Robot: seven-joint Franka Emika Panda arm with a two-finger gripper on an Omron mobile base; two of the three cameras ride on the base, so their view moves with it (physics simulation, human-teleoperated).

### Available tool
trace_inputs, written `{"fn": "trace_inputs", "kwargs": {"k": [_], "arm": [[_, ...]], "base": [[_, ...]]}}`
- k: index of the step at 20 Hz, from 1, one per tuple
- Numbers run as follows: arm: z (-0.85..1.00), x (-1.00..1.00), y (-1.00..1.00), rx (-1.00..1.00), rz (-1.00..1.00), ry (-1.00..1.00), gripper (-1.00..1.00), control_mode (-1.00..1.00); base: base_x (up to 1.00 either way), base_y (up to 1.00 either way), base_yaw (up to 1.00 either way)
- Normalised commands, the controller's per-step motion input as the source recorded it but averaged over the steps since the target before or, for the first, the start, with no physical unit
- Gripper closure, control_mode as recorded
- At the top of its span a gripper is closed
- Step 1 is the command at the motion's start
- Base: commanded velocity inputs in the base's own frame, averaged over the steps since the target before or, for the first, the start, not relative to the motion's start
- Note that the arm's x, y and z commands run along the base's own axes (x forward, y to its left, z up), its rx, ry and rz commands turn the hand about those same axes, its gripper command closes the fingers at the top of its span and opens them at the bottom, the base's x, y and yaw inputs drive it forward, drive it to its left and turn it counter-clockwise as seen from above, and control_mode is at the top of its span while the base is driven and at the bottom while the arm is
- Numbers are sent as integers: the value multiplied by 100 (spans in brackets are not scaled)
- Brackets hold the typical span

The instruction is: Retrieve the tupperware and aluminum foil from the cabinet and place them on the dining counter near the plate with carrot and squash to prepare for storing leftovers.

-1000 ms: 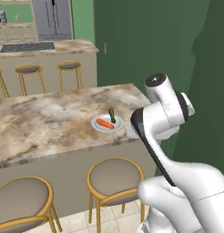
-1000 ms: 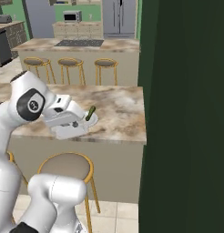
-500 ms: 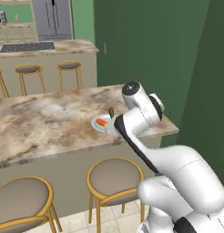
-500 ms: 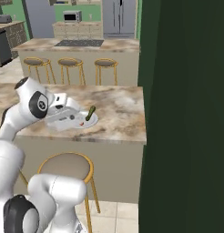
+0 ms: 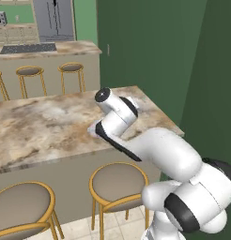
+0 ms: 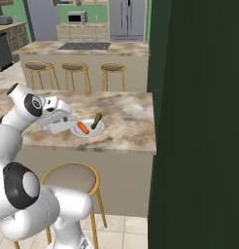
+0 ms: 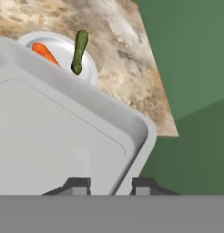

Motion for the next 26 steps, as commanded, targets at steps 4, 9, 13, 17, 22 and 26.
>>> {"fn": "trace_inputs", "kwargs": {"k": [4, 9, 13, 17, 22, 26], "arm": [[-19, 56, 61, -3, 0, 0, 100, -100], [-29, 57, 53, -3, 0, 0, 100, -100], [-43, 56, 55, -3, 0, 0, 100, -100], [-47, 52, 44, 0, 0, 0, 100, -100], [-47, 56, 28, 0, 0, 0, 100, -100], [-62, 50, 28, 0, 1, 0, 100, -100]], "base": [[0, 0, 0], [0, 0, 0], [0, 0, 0], [0, 0, 0], [0, 0, 0], [0, 0, 0]]}}
